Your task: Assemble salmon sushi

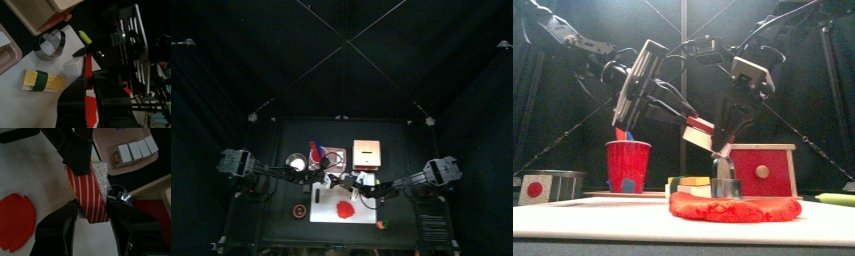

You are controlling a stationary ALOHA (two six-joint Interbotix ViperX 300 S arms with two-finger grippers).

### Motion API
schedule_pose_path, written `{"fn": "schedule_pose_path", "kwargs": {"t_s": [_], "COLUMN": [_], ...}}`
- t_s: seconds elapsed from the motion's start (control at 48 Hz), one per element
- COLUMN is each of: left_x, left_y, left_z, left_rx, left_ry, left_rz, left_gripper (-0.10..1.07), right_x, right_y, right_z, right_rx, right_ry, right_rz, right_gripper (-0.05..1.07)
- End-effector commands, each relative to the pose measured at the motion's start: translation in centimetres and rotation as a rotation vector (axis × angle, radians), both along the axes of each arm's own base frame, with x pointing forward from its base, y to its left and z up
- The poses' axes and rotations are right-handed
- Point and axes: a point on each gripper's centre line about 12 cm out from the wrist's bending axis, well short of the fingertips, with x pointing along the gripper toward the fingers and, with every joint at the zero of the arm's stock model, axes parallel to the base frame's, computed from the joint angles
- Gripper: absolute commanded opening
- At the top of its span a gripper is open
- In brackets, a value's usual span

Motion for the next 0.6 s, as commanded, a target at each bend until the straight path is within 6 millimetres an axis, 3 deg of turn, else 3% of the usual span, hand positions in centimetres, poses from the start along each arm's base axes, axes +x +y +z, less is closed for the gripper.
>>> {"fn": "schedule_pose_path", "kwargs": {"t_s": [0.0,0.333,0.583], "left_x": [-0.05,-0.09,-0.08], "left_y": [0.76,1.59,1.56], "left_z": [0.39,-0.12,-0.11], "left_rx": [-0.006,-0.004,0.0], "left_ry": [0.005,0.033,0.032], "left_rz": [0.014,0.025,0.02], "left_gripper": [0.39,0.41,0.6], "right_x": [1.4,1.69,1.75], "right_y": [0.7,1.2,1.15], "right_z": [2.99,3.53,3.69], "right_rx": [0.017,0.007,0.008], "right_ry": [-0.087,-0.104,-0.108], "right_rz": [0.013,0.033,0.032], "right_gripper": [0.7,0.7,0.7]}}
